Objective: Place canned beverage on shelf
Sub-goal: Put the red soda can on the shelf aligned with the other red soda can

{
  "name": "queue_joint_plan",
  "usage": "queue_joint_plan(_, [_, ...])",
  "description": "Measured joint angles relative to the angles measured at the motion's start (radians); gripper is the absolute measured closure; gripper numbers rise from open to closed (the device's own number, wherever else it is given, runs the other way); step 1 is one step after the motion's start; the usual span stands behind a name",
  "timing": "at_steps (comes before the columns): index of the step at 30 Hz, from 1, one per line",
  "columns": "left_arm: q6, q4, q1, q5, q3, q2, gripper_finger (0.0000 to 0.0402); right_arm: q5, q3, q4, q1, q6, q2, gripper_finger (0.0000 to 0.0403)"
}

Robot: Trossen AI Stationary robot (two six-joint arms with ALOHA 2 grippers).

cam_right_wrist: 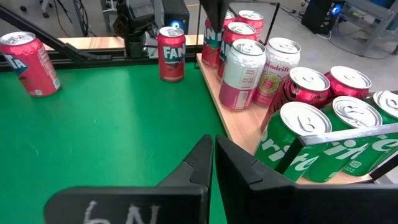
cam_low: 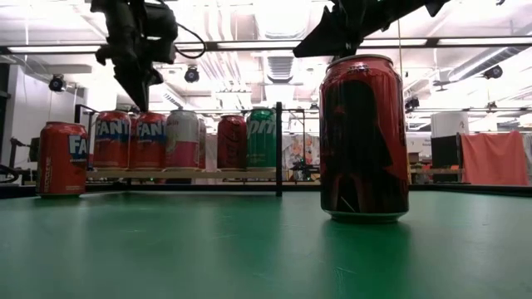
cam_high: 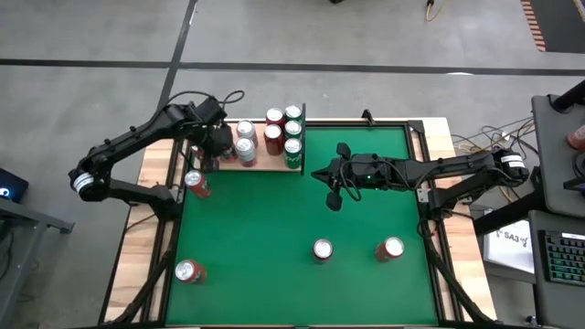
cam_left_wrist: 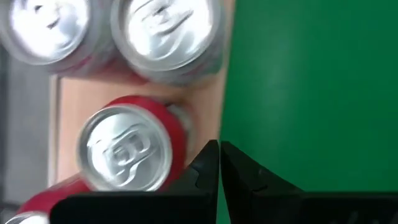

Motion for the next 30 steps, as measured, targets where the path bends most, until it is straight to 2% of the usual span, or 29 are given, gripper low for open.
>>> queue_joint_plan(4, [-0.011,0.018,0.001,-0.083,-0.007,0.004,0.0402,0.000,0.000,0.000,0.000,0.001,0.000,0.0394])
queue_joint_plan(12, [-0.014,0.023,0.001,-0.106,-0.007,0.035,0.0402,0.000,0.000,0.000,0.000,0.001,0.000,0.0394])
queue_joint_plan(17, [-0.019,0.027,0.001,-0.203,-0.007,0.057,0.0402,0.000,0.000,0.000,0.000,0.001,0.000,0.0394])
queue_joint_plan(30, [-0.019,0.085,0.001,-0.227,-0.007,0.059,0.0402,0.000,0.000,0.000,0.000,0.001,0.000,0.0394])
